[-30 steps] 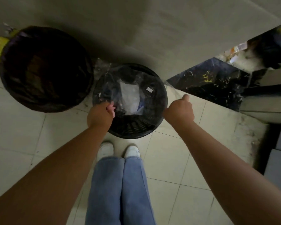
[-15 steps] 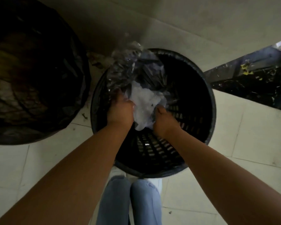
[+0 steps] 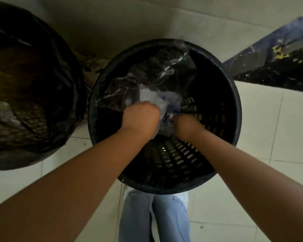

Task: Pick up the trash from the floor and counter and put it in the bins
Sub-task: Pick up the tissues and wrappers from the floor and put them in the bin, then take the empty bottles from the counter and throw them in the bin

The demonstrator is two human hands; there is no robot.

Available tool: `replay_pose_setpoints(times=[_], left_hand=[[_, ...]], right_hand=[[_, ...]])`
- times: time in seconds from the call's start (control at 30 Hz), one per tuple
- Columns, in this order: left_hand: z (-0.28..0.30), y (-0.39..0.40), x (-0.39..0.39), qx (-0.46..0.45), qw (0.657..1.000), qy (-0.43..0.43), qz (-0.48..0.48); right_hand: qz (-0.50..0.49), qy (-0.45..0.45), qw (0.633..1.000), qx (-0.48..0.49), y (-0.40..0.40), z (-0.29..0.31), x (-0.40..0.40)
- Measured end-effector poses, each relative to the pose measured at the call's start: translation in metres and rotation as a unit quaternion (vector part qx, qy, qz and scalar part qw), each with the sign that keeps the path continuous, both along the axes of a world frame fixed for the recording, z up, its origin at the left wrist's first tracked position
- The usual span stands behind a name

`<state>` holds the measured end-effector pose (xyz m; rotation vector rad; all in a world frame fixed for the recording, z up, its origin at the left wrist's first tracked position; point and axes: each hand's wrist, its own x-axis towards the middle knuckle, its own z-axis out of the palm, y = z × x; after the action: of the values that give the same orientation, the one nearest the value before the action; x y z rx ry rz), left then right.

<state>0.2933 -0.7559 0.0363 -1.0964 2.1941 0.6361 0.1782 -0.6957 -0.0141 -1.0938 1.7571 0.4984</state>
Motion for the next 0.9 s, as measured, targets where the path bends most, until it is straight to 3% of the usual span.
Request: replay_pose_setpoints(times=[0.07, 0.13, 0.17, 0.27, 0.4, 0.47, 0.53, 0.67, 0.9], left_hand=[[-0.003, -0.005, 0.004, -0.215, 0.958, 0.143, -0.122], [-0.003, -0.014, 0.0, -0.286, 0.935, 0.152, -0.144], [-0.007, -0.02, -0.002, -0.276, 0.945, 0.116, -0.128], [-0.021, -0.027, -0.014, -0.09, 0.991, -0.019, -0.096], [-0.066, -0.015, -0.001, 0.111, 0.987, -0.103, 0.044], [-0.081, -0.004, 0.012, 0.164, 0.976, -0.132, 0.05], [-0.078, 0.004, 0.018, 0.162, 0.978, -0.122, 0.051], [-0.022, 0.009, 0.014, 0.06, 0.995, -0.045, 0.066], [0.143, 0.023, -0.012, -0.024, 0.999, 0.03, -0.031]], right_hand=[[0.021, 0.005, 1.0, 0.001, 0.005, 0.012, 0.0], [0.05, 0.0, 0.999, 0.009, 0.01, 0.018, 0.001], [0.068, -0.002, 0.998, 0.01, 0.012, 0.02, 0.002], [0.087, -0.011, 0.996, 0.006, 0.011, 0.017, 0.003], [0.119, -0.016, 0.993, 0.006, 0.01, 0.006, 0.004], [0.141, -0.015, 0.99, 0.0, 0.013, 0.003, 0.004], [0.165, -0.008, 0.986, -0.014, 0.018, 0.007, 0.002], [0.144, 0.006, 0.988, -0.051, 0.029, 0.047, -0.004], [0.068, 0.029, 0.984, -0.16, 0.055, 0.204, -0.021]])
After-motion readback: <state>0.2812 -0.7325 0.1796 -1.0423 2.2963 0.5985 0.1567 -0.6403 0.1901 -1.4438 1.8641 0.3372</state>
